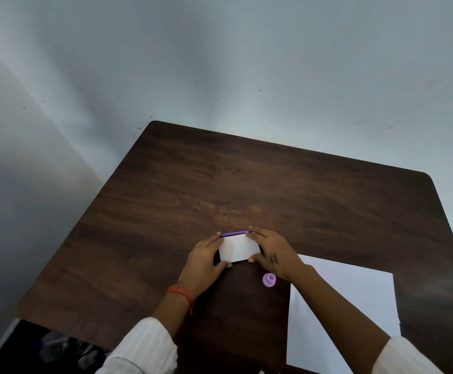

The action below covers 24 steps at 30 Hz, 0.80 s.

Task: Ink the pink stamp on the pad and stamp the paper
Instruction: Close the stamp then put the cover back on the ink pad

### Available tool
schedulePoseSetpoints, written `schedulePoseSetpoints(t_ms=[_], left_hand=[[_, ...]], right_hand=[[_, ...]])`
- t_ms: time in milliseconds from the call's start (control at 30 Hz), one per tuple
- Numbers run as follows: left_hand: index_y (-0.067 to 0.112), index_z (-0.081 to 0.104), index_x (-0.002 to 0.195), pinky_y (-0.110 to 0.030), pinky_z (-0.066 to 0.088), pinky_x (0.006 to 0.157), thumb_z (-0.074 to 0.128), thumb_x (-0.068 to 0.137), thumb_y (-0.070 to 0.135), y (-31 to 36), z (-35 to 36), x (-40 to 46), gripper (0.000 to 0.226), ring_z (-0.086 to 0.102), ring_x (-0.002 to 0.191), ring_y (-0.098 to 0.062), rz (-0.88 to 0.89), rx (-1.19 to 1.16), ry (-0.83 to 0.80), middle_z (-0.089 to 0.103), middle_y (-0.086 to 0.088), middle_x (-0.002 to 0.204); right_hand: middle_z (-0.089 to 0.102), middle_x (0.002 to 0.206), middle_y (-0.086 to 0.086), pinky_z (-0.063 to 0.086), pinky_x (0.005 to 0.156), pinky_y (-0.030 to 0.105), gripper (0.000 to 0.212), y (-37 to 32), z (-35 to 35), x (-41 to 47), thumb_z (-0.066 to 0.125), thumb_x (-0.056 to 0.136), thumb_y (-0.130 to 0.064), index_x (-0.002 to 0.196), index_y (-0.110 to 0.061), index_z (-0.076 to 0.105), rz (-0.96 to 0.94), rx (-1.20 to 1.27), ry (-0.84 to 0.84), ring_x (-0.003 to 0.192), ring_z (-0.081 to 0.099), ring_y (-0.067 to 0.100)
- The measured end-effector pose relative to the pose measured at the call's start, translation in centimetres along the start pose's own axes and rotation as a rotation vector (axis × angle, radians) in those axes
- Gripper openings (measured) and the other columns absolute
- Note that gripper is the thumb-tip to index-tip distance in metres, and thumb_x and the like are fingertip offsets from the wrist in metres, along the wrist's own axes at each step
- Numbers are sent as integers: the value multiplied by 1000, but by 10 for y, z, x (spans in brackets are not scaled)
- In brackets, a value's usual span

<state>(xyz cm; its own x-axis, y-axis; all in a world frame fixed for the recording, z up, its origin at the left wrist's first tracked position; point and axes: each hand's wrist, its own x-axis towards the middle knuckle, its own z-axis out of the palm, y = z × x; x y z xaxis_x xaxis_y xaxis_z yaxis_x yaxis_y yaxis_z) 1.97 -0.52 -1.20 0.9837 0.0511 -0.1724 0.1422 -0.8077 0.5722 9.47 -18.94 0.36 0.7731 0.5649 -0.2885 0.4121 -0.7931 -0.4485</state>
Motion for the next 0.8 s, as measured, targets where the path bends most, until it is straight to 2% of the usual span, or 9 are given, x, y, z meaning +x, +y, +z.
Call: schedulePoseSetpoints(t_ms=[167, 333, 600, 800], left_hand=[[17, 37, 136, -31, 24, 112, 70, 77, 30, -2, -1, -1, 69, 29, 136, -16, -11, -35, 23, 29, 2, 151], [19, 30, 139, -33, 25, 112, 69, 77, 33, -1, -1, 0, 75, 27, 136, -16, -59, -35, 8, 31, 0, 149], [17, 43, 131, -26, 32, 106, 70, 76, 32, 0, -5, -2, 63, 37, 128, -14, -10, -46, 51, 39, 0, 141], [19, 46, 127, -27, 34, 105, 70, 77, 31, 1, -8, -5, 57, 40, 126, -13, 9, -46, 54, 42, 0, 139]], right_hand=[[27, 153, 2, 25, 113, 35, 66, 0, 0, 0, 64, 82, -27, 139, -18, 32, 1, -4, -6, 138, 27, 22], [29, 152, 2, 26, 112, 35, 64, 0, 2, 0, 63, 83, -27, 138, -19, 32, -8, -10, 1, 137, 29, 22], [32, 150, 2, 26, 111, 33, 58, 3, 5, -1, 60, 85, -25, 137, -19, 35, -46, -11, 18, 136, 30, 21], [33, 150, 3, 27, 111, 30, 50, 5, 11, -6, 59, 86, -26, 133, -19, 42, -78, 5, 61, 136, 31, 20]])
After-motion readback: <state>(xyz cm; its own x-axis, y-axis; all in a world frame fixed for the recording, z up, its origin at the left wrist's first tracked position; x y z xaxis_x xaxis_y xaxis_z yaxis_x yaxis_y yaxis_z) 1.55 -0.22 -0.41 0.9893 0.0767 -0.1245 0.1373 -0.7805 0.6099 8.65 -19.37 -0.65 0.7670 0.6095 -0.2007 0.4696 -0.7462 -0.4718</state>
